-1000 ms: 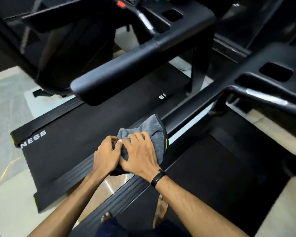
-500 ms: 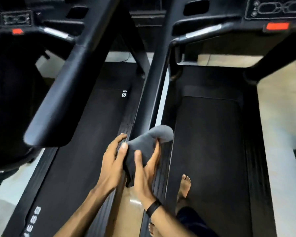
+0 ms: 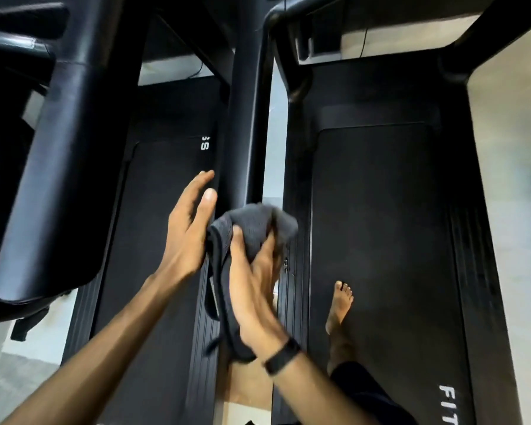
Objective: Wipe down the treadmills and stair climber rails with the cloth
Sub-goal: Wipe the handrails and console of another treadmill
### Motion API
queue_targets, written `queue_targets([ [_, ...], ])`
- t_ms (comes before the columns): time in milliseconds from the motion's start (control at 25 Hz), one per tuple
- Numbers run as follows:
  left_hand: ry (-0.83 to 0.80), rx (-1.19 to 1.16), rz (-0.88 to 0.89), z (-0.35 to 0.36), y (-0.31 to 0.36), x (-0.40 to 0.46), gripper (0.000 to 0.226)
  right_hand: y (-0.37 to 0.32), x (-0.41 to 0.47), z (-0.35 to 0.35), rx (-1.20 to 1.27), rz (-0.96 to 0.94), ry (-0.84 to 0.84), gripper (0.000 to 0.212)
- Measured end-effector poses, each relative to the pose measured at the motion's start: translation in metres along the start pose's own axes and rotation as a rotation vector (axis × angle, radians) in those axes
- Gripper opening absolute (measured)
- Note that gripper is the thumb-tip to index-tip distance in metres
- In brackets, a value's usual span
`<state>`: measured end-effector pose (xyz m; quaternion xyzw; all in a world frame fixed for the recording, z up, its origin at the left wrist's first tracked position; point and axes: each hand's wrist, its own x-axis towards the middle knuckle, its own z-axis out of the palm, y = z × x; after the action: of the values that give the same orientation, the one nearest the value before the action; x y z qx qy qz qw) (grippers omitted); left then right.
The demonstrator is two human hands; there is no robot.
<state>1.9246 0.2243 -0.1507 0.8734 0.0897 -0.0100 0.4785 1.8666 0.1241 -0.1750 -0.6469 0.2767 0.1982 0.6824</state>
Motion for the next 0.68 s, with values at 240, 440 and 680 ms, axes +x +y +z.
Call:
queue_targets([
  [240, -0.029, 0.076, 0.006, 0.005, 0.005, 0.022, 0.047, 0.013, 0.089, -0.018, 0.34, 0.232, -0.21, 0.047],
  [440, -0.053, 0.139, -0.095, 0.043, 0.012, 0.02, 0.066, 0.016, 0.027, -0.014, 0.127, 0.064, -0.124, 0.067],
  [680, -0.046, 0.298, -0.071, 0.042, 0.01, 0.02, 0.063, -0.064, 0.161, -0.008, 0.384, 0.022, -0.147, 0.056],
])
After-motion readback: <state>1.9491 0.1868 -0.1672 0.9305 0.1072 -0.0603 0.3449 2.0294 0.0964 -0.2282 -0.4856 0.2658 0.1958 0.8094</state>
